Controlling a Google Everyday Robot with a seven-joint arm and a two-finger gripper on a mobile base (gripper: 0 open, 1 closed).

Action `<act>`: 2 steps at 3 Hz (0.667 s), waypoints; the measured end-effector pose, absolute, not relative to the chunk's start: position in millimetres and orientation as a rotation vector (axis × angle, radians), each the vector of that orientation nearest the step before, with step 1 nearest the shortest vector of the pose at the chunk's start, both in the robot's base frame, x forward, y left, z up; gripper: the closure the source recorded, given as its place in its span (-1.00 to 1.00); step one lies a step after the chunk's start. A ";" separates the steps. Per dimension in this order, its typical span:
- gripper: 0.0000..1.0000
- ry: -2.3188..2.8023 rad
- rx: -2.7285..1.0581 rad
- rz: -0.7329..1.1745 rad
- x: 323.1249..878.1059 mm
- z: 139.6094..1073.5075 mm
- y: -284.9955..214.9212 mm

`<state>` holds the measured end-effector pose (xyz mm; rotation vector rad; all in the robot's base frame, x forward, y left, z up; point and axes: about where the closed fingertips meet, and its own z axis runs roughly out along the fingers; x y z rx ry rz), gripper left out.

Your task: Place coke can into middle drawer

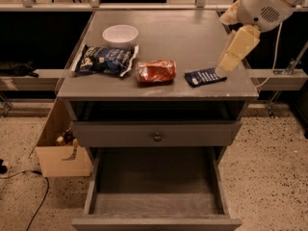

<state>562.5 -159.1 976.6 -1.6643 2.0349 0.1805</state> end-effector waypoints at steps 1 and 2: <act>-1.00 1.933 -1.575 0.354 616.4 970.5 -136.9; -1.00 1.892 -1.534 0.452 635.2 964.3 -128.2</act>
Offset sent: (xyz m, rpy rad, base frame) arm 0.0507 0.0202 -0.0055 0.1648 -0.0084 0.0209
